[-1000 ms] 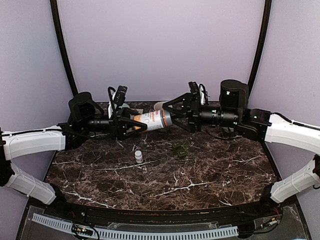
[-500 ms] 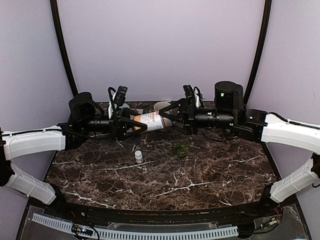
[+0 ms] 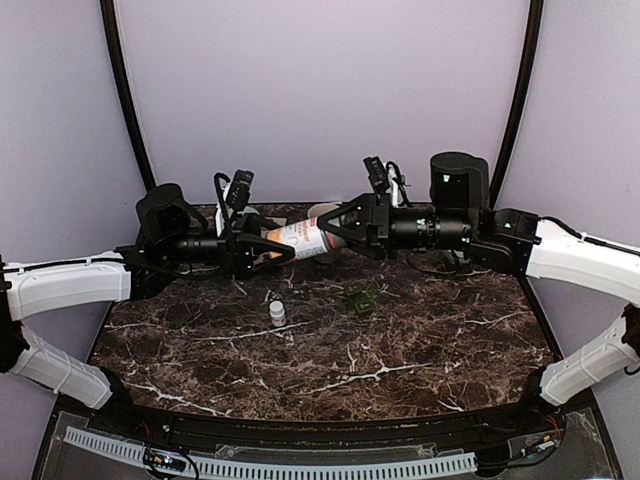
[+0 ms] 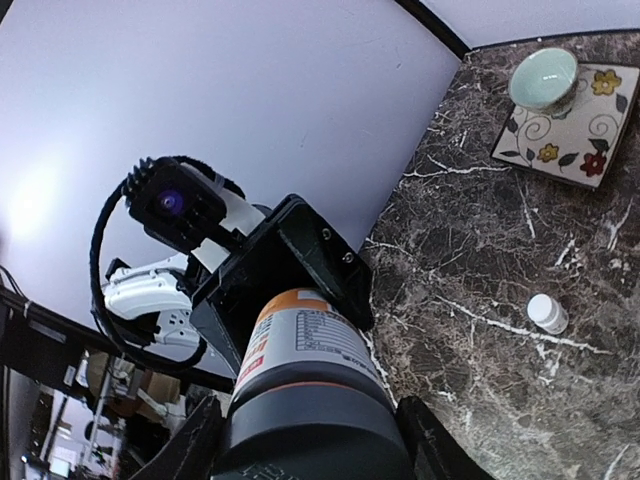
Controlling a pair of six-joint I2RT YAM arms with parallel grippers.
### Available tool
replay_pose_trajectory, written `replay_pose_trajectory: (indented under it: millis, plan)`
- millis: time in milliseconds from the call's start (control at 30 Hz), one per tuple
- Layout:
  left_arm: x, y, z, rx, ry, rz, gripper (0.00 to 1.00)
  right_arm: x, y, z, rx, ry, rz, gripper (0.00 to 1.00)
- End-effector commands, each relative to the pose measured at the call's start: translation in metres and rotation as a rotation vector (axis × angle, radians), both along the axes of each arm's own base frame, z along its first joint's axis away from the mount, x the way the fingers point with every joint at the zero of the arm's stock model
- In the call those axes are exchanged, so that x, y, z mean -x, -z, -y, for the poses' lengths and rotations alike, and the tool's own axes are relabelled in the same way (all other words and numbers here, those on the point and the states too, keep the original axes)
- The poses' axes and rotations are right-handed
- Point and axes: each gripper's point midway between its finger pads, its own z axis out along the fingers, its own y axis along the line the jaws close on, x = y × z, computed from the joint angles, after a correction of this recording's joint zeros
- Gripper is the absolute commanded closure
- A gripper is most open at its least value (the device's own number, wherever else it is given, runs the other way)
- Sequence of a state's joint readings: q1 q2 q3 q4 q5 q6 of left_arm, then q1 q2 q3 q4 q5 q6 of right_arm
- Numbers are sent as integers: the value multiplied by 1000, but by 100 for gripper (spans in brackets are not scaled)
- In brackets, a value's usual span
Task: Sort the pills into containers
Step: Unscrew the lid of the pill bottle.
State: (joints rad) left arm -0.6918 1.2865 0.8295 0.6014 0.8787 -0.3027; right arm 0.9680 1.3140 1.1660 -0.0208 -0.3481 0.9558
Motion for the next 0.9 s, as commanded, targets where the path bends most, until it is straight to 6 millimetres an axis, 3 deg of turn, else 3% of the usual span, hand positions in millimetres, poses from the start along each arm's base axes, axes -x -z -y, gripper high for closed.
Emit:
replay_pose_trajectory:
  millis: [0,167,267,567,867]
  plan:
    - [14,-27,-6,50,73,-31,100,13,-13,0,64,-107,323,73]
    - [31,-40,-6,71,219,-131,100,30,-3,11,77,-203,597,71]
    - [40,-47,-8,79,277,-161,100,33,-7,15,75,-207,678,71]
    - [49,-49,-11,71,367,-217,100,36,-23,25,68,-180,804,67]
    - [50,-46,-11,65,384,-229,100,33,-19,27,132,-157,865,66]
